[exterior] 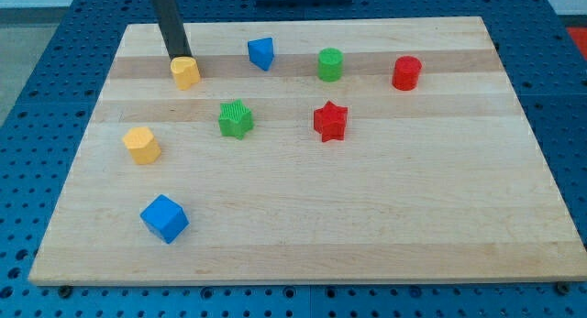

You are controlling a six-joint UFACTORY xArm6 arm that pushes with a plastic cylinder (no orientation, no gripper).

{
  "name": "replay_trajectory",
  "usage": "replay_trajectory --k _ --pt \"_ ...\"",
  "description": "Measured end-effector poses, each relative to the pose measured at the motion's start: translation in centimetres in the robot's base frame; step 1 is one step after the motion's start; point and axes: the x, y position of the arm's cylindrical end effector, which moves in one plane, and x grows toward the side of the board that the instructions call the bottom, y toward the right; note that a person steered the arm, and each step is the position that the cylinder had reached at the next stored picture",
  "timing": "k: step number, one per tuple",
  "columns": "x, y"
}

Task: Push the yellow heart to the bottom left of the green circle

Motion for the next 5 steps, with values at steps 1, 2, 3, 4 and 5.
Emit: replay_trajectory --k 1,2,3,4,5 --pt "1.4 4.6" --pt "2.0 10.0" --pt "0.9 10.0" --pt "-0.1 8.2" --pt "-0.6 4.7"
